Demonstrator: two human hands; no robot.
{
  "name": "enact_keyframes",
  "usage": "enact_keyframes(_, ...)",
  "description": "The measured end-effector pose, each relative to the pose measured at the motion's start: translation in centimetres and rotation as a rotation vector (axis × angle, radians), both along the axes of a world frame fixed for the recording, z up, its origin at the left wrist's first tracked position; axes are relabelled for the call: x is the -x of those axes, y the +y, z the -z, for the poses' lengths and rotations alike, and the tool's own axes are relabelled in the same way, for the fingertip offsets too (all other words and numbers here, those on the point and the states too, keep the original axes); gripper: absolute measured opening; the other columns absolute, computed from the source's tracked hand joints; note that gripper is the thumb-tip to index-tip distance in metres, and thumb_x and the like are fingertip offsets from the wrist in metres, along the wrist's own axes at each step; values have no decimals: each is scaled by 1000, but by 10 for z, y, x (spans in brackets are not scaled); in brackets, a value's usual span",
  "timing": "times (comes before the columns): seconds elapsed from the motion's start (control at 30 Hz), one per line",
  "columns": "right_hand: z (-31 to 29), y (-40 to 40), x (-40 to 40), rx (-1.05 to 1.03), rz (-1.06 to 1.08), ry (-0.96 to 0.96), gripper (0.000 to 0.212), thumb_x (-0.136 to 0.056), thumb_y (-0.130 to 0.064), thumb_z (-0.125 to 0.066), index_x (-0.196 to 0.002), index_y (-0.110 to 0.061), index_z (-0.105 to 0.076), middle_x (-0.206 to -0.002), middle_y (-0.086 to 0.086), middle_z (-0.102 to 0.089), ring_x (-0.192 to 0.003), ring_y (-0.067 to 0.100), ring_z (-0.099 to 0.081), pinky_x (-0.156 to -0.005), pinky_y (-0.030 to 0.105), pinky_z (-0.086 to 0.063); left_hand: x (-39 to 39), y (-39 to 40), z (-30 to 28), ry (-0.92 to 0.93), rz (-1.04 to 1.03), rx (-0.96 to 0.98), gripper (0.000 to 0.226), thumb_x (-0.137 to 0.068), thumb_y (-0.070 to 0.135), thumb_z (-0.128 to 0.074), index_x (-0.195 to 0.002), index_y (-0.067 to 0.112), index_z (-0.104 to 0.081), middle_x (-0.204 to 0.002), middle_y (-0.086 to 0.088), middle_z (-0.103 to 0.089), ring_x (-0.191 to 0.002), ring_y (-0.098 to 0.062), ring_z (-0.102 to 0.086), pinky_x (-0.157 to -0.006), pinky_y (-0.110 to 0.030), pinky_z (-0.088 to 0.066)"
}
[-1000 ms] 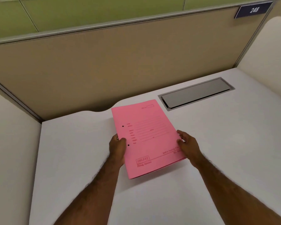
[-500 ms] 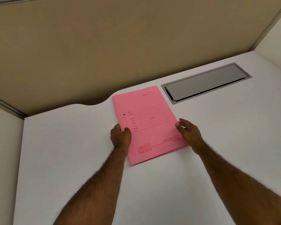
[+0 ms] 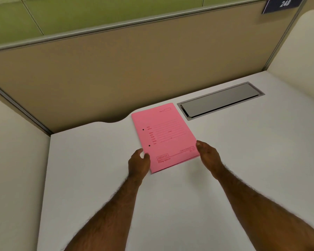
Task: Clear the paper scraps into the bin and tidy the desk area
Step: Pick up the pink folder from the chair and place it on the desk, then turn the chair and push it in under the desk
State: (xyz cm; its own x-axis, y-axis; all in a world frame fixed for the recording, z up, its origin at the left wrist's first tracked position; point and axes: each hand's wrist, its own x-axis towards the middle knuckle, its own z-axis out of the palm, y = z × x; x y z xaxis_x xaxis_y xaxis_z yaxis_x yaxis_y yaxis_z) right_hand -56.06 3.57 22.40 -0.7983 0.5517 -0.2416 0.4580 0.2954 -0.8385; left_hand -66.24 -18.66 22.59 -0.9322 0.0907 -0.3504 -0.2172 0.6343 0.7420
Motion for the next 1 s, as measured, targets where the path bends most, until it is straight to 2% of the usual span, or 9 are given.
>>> enact_keyframes(0.07, -7, -12, -20, 1, 17, 18, 43, -100, -41, -39, -124, -13, -62, -118, 12, -67, -112, 30, -60, -102, 45, -45, -22, -8, -11, 54, 49, 19, 41, -99, 30, -46, -136, 12, -48, -142, -12, -51, -125, -29, -51, -97, -37, -46)
enact_keyframes(0.13, -12, -25, -43, -26, 19, 38, 41, -98, -39, -47, -126, -14, -62, -125, 11, -65, -119, 28, -57, -105, 36, -41, -47, -17, -20, 139, 106, 32, 43, -100, 32, -43, -136, 9, -49, -140, -12, -53, -126, -29, -51, -99, -35, -43)
enact_keyframes(0.23, -25, -47, -82, -167, -22, 145, 43, -91, -37, -61, -129, -17, -58, -129, 2, -62, -121, 16, -55, -96, 23, -35, -86, -33, -33, 252, 231, 65, 49, -100, 36, -41, -139, 8, -45, -143, -12, -49, -132, -28, -45, -106, -35, -36)
enact_keyframes(0.3, -31, -59, -107, -309, -90, 168, 55, -88, -41, -64, -135, -18, -52, -141, 2, -52, -130, 16, -46, -102, 26, -32, -110, -46, -38, 284, 314, 129, 54, -100, 41, -38, -143, 9, -38, -151, -11, -40, -139, -26, -35, -112, -37, -29)
enact_keyframes(0.4, -39, -75, -145, -560, -181, 36, 72, -86, -56, -57, -144, -17, -40, -157, 6, -28, -145, 25, -23, -114, 41, -25, -147, -66, -46, 349, 411, 291, 58, -100, 45, -30, -147, 11, -31, -157, -11, -27, -144, -28, -23, -117, -41, -20)
enact_keyframes(0.53, -53, -101, -201, -748, -282, -13, 80, -86, -68, -41, -149, -19, -27, -161, 3, -12, -148, 23, -9, -117, 43, -18, -205, -97, -59, 427, 466, 430, 60, -100, 48, -24, -149, 14, -26, -160, -10, -19, -146, -29, -16, -117, -44, -14)
enact_keyframes(0.7, -64, -137, -276, -804, -294, -9, 80, -87, -69, -37, -150, -21, -23, -162, 1, -9, -149, 21, -4, -118, 40, -13, -279, -133, -71, 484, 487, 504, 61, -100, 50, -21, -151, 16, -22, -161, -8, -14, -147, -28, -13, -117, -44, -11)
enact_keyframes(1.0, -77, -185, -406, -826, -333, -52, 83, -86, -73, -30, -152, -24, -14, -162, -1, -2, -149, 18, 1, -118, 39, -5, -409, -176, -85, 505, 484, 485, 61, -100, 50, -19, -152, 18, -18, -162, -6, -9, -148, -25, -6, -119, -43, -5)
